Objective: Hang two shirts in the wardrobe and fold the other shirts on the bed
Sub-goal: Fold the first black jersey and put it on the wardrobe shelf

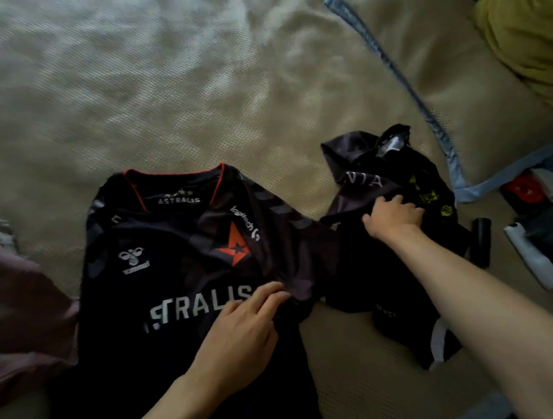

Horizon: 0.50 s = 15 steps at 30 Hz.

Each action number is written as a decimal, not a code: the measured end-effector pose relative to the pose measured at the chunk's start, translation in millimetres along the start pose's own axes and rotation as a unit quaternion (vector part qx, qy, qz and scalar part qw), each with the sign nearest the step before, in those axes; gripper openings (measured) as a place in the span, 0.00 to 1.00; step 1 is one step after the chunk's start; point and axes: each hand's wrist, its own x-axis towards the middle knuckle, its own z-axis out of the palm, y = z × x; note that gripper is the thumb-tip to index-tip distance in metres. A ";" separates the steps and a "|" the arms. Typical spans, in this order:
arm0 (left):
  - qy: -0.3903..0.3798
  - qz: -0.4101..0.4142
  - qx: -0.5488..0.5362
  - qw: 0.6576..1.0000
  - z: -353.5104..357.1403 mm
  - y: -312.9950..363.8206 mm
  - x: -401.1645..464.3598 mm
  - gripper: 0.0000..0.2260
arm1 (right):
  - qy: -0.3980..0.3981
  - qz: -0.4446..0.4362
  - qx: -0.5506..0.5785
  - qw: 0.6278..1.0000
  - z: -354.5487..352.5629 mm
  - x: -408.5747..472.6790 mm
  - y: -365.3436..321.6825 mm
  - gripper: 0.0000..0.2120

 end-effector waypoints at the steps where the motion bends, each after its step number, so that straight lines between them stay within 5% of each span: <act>1: 0.019 -0.034 0.022 0.999 -9.3 -13.1 -5.9 0.26 | 0.072 -0.048 -0.012 0.996 -1.5 -15.7 -14.5 0.27; 3: 0.060 -0.148 0.055 0.986 -32.1 -49.8 -18.2 0.29 | 0.165 -0.166 0.038 0.971 4.1 -48.7 -45.8 0.22; 5: 0.077 -0.277 0.076 0.955 -57.7 -94.2 -33.0 0.30 | 0.091 -0.250 0.154 0.952 11.0 -77.4 -76.5 0.28; 8: 0.059 -0.406 0.038 0.911 -90.0 -150.2 -54.7 0.35 | -0.091 -0.242 0.236 0.937 15.8 -98.0 -111.3 0.47; 11: 0.079 -0.467 -0.139 0.870 -102.9 -188.1 -57.7 0.37 | -0.074 -0.209 0.236 0.946 17.6 -89.3 -124.1 0.44; 15: 0.062 -0.437 -0.356 0.824 -109.8 -208.6 -49.1 0.08 | 0.091 -0.157 0.052 0.982 3.2 -95.7 -140.0 0.37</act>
